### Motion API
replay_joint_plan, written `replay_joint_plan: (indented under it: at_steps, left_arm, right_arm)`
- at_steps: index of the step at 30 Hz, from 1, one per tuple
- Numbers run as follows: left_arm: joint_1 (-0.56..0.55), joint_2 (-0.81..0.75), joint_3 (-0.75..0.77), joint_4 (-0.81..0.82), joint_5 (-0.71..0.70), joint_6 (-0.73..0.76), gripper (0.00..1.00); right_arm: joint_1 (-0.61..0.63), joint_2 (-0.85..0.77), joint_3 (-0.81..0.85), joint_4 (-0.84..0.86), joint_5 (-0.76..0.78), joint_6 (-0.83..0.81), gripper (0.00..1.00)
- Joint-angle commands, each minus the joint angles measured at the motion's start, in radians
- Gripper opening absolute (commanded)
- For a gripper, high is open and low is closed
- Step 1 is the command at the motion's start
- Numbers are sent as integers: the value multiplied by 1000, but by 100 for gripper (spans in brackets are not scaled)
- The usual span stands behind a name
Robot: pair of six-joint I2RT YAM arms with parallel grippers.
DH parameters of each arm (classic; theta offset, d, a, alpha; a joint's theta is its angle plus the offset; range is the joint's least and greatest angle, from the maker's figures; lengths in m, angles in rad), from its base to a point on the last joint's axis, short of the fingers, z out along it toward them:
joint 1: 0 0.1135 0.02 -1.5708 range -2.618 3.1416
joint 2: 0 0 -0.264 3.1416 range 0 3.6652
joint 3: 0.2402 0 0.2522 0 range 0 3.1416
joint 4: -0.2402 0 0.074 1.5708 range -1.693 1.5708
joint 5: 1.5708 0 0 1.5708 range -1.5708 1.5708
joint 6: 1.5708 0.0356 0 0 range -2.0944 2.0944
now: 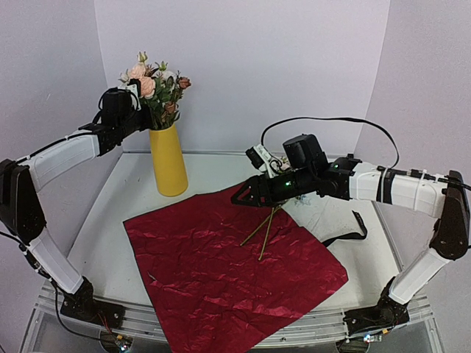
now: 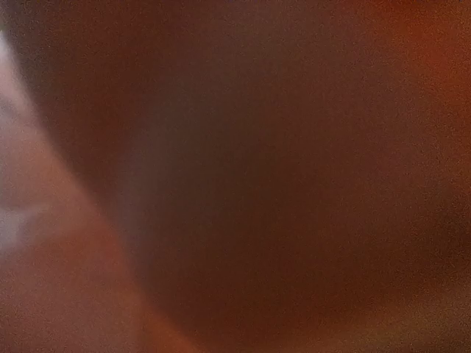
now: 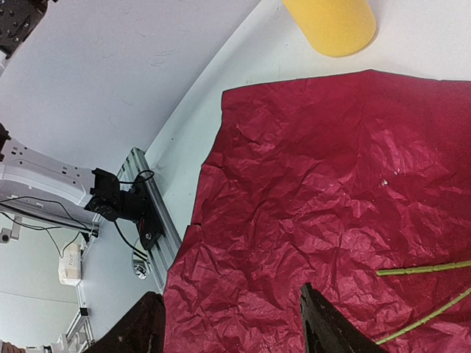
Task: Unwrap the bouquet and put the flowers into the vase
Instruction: Pick up the fake flower from the wrapping paper.
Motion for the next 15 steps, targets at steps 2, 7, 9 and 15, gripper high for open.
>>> replay_joint_plan:
  at_steps: [2, 7, 9, 15]
  left_arm:
    - [2, -28, 33, 5, 21, -15, 14]
    - [2, -25, 82, 29, 35, 2, 17]
    - [2, -19, 91, 30, 34, 9, 17]
    - [2, -8, 42, 33, 6, -5, 18]
  right_arm:
    - [1, -25, -1, -7, -12, -6, 63]
    - [1, -20, 9, -7, -13, -5, 63]
    - [1, -22, 9, -9, -14, -3, 63]
    - [1, -33, -3, -9, -2, -1, 63]
